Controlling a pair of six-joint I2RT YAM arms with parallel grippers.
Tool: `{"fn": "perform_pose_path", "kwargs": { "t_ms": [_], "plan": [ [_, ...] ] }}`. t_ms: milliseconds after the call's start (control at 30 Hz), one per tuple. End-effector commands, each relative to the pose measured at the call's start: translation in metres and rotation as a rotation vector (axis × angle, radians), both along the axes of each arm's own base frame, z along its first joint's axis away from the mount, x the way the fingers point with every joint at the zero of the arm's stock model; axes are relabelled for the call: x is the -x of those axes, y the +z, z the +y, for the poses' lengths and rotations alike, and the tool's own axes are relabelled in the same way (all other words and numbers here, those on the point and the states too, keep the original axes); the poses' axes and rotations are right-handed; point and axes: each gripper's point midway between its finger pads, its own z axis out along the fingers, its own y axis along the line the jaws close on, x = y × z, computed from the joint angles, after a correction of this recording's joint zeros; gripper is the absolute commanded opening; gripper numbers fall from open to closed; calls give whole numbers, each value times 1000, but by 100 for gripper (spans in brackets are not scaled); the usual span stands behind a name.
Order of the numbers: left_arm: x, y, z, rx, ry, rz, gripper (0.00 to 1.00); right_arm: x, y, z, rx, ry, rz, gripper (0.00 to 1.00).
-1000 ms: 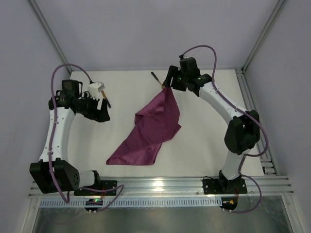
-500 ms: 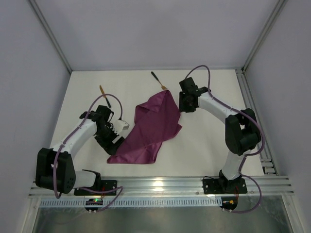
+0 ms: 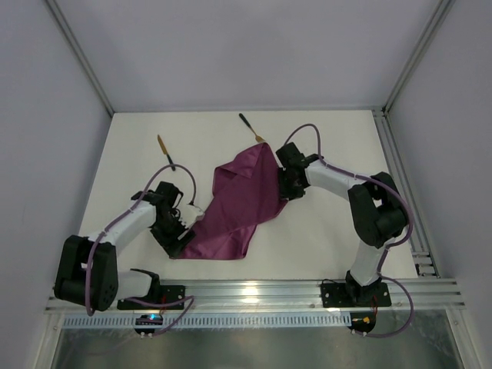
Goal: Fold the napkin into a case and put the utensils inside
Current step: Pick up the crumpled napkin from the center of the board.
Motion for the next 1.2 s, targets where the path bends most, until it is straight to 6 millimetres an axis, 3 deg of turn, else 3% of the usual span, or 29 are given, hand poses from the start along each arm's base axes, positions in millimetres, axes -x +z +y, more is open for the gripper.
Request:
{"fn": "perform_pose_path", "kwargs": {
  "t_ms": [0,133,233,333,467,600,700,900,1033,1167],
  "plan": [
    [-21,-3,-7,20,21,-77,72,1,-4,13,-31,16,-6,38],
    [-27,-12,-12,29,25,-86,68,6,-15,14,-25,8,17,38],
    [-25,-20,-13,22,33,-54,49,7,-19,10,-10,-2,18,37],
    [-24,-19,-15,34,26,-37,21,6,-21,6,9,-12,14,30],
    [-28,-9,-19,61,23,-67,0,7,-15,-4,56,-31,4,29],
    [-33,2,-20,72,22,-118,0,5,12,-11,70,-39,-60,32],
    [-37,9,-23,89,27,-152,0,6,20,-20,97,-55,-81,34],
    [-39,11,-25,103,26,-165,0,8,8,-25,130,-77,-56,38],
    [-36,7,-22,90,27,-160,0,12,-3,-32,174,-101,-29,55],
    [-36,8,-23,96,29,-167,0,24,-16,-39,196,-109,18,60]
  ]
}}
